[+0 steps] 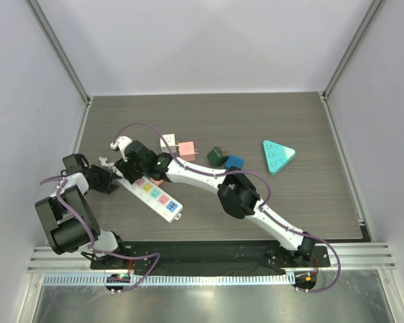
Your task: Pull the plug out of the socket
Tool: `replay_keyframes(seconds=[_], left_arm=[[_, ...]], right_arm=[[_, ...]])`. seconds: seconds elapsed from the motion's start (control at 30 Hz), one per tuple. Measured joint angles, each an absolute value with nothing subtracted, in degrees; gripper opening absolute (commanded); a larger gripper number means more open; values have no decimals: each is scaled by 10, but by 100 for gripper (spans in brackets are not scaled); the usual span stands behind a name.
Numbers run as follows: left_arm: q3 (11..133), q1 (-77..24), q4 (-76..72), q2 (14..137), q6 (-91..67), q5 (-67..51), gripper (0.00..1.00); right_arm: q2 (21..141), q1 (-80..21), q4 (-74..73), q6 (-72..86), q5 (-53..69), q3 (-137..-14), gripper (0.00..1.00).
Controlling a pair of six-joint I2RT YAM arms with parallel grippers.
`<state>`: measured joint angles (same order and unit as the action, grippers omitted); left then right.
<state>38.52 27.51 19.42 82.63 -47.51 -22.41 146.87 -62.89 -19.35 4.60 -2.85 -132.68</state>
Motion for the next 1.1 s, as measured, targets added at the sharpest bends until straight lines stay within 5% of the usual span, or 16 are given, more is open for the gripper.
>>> replay_keyframes(seconds=[0.2, 0.37, 1.1], left_arm=[[384, 270, 176, 830, -477, -222, 41], [380, 264, 159, 832, -481, -222, 41], [377, 240, 136, 832, -491, -202, 40]], right_arm=[[1485, -629, -193, 48, -29, -1351, 47], [1494, -628, -194, 55, -29, -1368, 2], [1494, -610, -136, 177, -37, -1350, 1]])
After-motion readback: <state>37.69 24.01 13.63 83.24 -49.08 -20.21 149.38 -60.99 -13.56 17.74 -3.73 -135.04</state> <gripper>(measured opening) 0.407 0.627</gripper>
